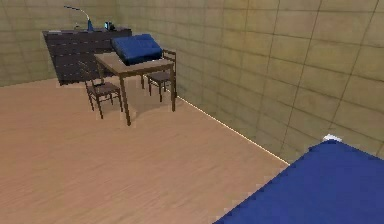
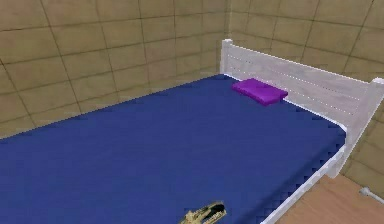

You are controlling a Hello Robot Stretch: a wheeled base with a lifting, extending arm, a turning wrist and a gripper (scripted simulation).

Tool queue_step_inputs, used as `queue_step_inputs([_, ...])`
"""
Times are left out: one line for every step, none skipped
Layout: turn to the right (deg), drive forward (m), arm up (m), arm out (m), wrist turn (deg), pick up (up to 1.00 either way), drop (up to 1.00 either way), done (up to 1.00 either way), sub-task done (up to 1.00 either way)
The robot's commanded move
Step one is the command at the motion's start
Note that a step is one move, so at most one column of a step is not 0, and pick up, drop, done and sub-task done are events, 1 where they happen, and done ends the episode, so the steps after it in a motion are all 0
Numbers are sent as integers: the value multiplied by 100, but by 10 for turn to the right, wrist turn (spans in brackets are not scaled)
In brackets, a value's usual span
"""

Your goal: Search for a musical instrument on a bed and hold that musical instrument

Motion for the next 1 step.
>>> queue_step_inputs([0,0,18,0,0,0,0,0,0])
